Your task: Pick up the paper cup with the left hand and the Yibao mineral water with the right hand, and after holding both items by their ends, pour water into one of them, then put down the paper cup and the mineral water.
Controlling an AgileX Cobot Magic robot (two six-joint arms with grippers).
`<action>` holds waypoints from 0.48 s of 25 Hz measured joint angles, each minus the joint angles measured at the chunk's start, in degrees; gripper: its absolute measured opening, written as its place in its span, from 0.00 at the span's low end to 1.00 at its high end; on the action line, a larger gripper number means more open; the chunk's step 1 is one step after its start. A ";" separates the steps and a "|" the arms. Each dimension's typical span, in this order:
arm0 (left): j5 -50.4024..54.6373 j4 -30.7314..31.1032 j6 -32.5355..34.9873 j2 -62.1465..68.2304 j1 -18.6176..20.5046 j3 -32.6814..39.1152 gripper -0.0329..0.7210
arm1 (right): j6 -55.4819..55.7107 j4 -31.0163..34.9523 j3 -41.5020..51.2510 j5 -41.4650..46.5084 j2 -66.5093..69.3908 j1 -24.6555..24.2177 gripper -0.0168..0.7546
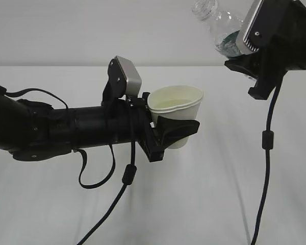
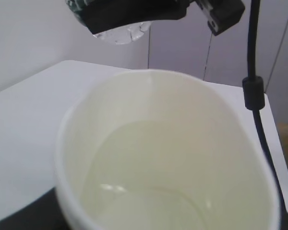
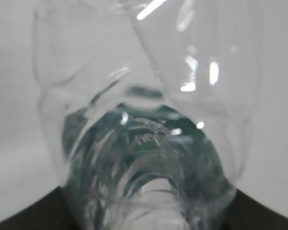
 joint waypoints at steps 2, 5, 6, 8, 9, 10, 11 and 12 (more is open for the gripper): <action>0.38 -0.54 0.37 0.00 0.00 0.00 0.57 | 0.00 2.34 0.00 0.13 0.00 0.00 0.48; 2.03 -1.43 1.38 0.00 0.00 0.00 0.57 | 0.04 6.67 -0.09 0.65 0.74 0.00 0.48; 2.48 -1.83 1.61 0.00 0.00 0.00 0.57 | 0.04 7.90 -0.09 0.79 1.25 0.00 0.48; 2.85 -2.50 2.16 0.00 0.11 0.00 0.57 | 0.04 10.04 -0.09 1.19 2.39 0.00 0.48; 2.91 -2.84 2.43 0.00 0.34 0.00 0.57 | 0.04 10.76 -0.09 1.20 2.76 0.00 0.48; 2.91 -3.07 2.54 0.00 0.80 0.00 0.57 | 0.13 11.64 -0.09 1.33 3.41 0.00 0.48; 2.91 -3.19 2.55 0.00 1.00 0.00 0.57 | 0.13 12.30 -0.09 1.47 3.71 0.00 0.48; 2.91 -3.20 2.65 0.00 1.48 0.00 0.57 | 0.13 12.97 -0.09 1.47 4.18 0.00 0.48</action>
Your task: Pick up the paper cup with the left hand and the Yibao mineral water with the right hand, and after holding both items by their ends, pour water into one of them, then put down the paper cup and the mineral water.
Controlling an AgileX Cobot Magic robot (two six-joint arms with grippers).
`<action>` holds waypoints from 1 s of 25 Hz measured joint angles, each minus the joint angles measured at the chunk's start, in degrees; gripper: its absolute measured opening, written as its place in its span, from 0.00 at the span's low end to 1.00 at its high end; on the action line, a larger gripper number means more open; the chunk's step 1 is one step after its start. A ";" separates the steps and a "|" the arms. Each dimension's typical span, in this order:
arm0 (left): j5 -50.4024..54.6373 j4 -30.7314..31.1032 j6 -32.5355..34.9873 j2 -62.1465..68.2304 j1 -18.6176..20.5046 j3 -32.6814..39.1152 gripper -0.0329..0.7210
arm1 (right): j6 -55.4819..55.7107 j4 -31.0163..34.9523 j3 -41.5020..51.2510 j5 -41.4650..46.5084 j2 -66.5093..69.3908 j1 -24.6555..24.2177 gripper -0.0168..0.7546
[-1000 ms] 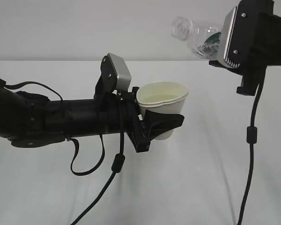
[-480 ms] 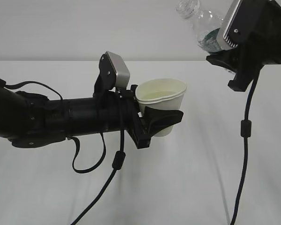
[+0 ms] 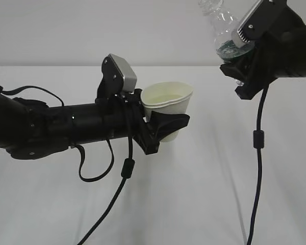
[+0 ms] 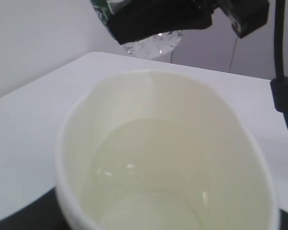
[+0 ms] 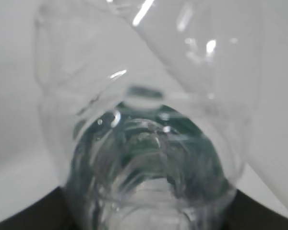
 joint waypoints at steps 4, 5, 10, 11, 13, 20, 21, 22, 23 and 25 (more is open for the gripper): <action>0.14 -0.22 0.12 0.00 1.87 0.00 0.57 | 0.04 1.92 0.00 0.24 1.26 0.00 0.48; 0.14 -0.36 0.12 0.00 2.26 0.00 0.57 | 0.04 2.18 0.00 0.32 1.38 0.00 0.48; 0.14 -0.40 0.12 0.00 3.85 0.00 0.57 | 0.04 4.76 0.00 0.60 2.57 -0.62 0.48; 0.14 -0.49 0.12 0.00 4.10 0.00 0.57 | 0.04 5.46 0.00 0.60 2.71 -1.04 0.48; 0.14 -0.49 0.12 0.00 4.61 0.00 0.57 | 0.04 6.94 0.00 0.60 2.71 -2.05 0.48; 0.16 -0.54 0.12 0.00 5.73 0.00 0.57 | -0.94 13.24 0.00 -0.55 2.75 -5.02 0.48; 0.16 -0.54 0.12 0.00 5.86 0.00 0.57 | -1.53 14.47 0.00 -0.99 2.86 -5.09 0.48; 0.16 -0.54 0.12 0.00 5.86 0.00 0.57 | -2.41 16.14 0.00 -1.71 2.96 -5.33 0.48; 0.16 -0.54 0.12 0.00 5.86 0.00 0.57 | -3.21 18.01 0.00 -2.20 3.09 -5.62 0.48; 0.16 -0.54 0.12 0.00 5.86 0.00 0.57 | -4.96 21.18 0.00 -3.01 3.48 -5.67 0.48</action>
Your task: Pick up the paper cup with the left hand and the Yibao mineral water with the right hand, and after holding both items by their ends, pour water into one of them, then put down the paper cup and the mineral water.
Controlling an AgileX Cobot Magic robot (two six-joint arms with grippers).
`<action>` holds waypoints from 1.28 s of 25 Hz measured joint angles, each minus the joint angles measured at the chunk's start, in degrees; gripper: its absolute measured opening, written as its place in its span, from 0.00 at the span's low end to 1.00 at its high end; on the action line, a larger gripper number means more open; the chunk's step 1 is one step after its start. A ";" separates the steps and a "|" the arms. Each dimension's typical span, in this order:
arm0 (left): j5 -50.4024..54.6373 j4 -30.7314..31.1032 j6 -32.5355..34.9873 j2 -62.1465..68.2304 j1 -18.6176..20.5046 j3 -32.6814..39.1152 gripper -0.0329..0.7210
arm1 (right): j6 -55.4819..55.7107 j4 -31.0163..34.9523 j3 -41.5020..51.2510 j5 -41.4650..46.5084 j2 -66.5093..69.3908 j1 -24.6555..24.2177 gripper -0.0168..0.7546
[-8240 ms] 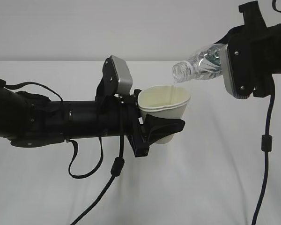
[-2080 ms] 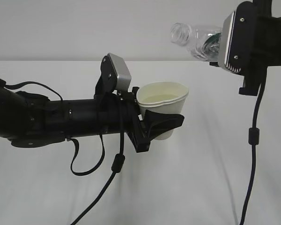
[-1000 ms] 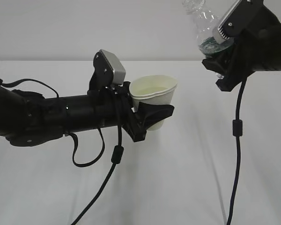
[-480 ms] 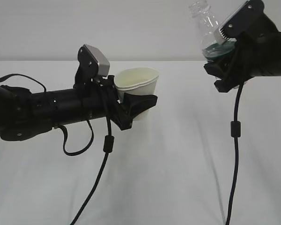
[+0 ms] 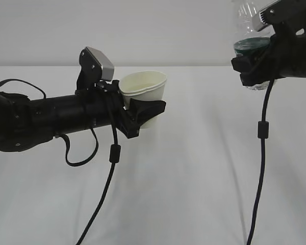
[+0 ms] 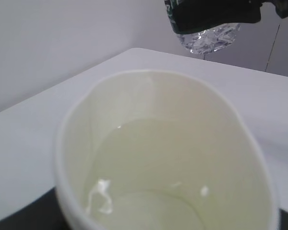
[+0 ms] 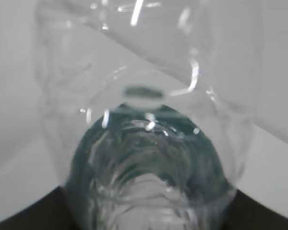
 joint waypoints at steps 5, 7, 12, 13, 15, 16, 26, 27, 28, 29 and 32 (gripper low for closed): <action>0.00 0.00 0.00 0.00 0.00 0.00 0.57 | -5.56 8.29 0.00 -2.41 1.28 0.00 0.48; 0.00 0.00 0.00 0.00 0.00 0.00 0.57 | -8.60 11.73 0.00 -3.43 1.88 0.00 0.48; 0.00 0.00 0.00 0.00 0.00 0.00 0.57 | -13.93 18.10 -0.04 -4.98 3.50 0.00 0.48; 0.00 -0.09 0.02 0.00 0.00 0.00 0.57 | -15.01 19.13 -0.04 -5.12 3.79 0.00 0.48; 0.00 -0.13 0.02 0.00 0.00 0.00 0.57 | -16.68 20.68 -0.04 -5.12 4.06 0.00 0.48; 0.00 -0.37 0.02 0.00 0.07 0.00 0.57 | -17.40 21.67 -0.04 -5.57 4.19 -0.05 0.48; 0.00 -1.54 0.24 0.00 1.69 0.00 0.57 | -28.21 36.48 2.62 -10.93 4.54 -1.29 0.48; 0.00 -1.54 0.24 0.00 1.79 0.00 0.57 | -29.27 38.17 3.13 -11.87 4.54 -1.29 0.48; 0.00 -1.64 0.24 0.00 1.96 0.00 0.57 | -29.97 39.63 3.62 -12.67 4.54 -1.29 0.48; 0.00 -1.64 0.24 0.00 1.94 0.00 0.57 | -31.34 41.52 4.43 -13.99 4.54 -1.29 0.48; 0.00 -1.79 0.24 0.00 2.07 0.00 0.57 | -34.23 46.02 6.01 -16.25 4.54 -1.29 0.48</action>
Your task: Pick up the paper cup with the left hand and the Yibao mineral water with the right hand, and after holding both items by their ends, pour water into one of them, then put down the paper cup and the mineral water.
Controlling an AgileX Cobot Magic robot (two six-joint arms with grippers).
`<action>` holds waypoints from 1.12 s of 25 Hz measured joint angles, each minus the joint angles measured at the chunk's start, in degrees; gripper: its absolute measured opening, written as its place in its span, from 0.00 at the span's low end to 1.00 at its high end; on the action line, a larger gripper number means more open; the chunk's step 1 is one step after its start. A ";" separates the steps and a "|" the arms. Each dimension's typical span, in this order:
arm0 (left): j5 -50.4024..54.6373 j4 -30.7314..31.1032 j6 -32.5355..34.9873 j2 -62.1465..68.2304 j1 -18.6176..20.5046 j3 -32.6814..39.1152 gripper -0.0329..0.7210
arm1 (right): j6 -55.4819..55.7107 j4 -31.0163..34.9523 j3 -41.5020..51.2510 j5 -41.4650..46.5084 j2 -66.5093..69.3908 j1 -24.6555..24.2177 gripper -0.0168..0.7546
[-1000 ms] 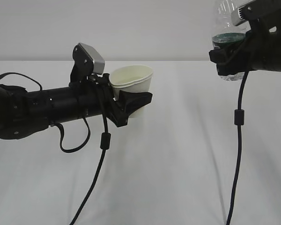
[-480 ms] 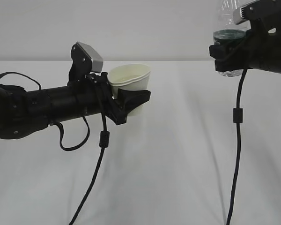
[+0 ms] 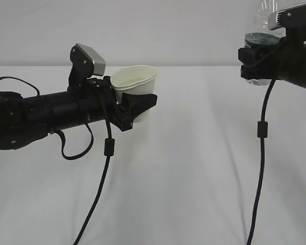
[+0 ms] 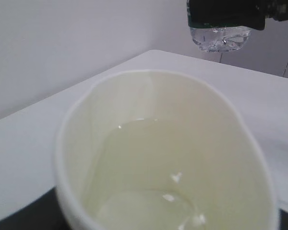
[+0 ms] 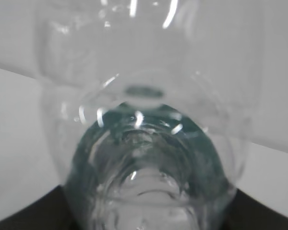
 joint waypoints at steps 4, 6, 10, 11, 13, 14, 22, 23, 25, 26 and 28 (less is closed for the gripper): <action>0.00 0.00 0.02 0.00 0.00 0.00 0.57 | -3.57 4.91 1.60 -1.95 0.00 0.00 0.48; 0.00 0.00 0.12 0.00 0.00 0.00 0.57 | -5.41 7.43 2.47 -3.86 0.00 0.00 0.48; 0.00 0.00 0.12 0.00 0.00 0.00 0.57 | -7.66 11.26 3.74 -8.00 0.87 0.00 0.48; 0.00 0.00 0.12 0.00 0.00 0.00 0.57 | -8.39 11.70 4.07 -9.13 1.63 0.00 0.48; 0.00 0.00 0.12 0.00 0.00 0.00 0.57 | -8.84 12.30 4.46 -10.22 3.02 0.00 0.48; 0.00 0.00 0.12 0.00 0.00 0.00 0.57 | -8.99 12.51 4.54 -10.82 3.79 0.00 0.48; 0.00 0.10 0.12 0.00 0.00 0.00 0.57 | -10.86 14.94 4.83 -18.92 10.88 0.00 0.48; 0.00 0.10 0.12 0.00 0.00 0.00 0.57 | -11.11 15.17 4.83 -19.68 11.92 0.00 0.48; 0.00 0.10 0.12 0.00 0.00 0.00 0.57 | -11.37 16.01 4.83 -21.28 13.60 0.00 0.48; 0.00 0.21 0.12 0.00 0.00 0.00 0.57 | -11.48 16.83 4.83 -22.02 14.31 0.00 0.48; 0.00 0.21 0.12 0.00 0.00 0.00 0.57 | -11.50 18.18 4.83 -23.46 15.78 0.00 0.48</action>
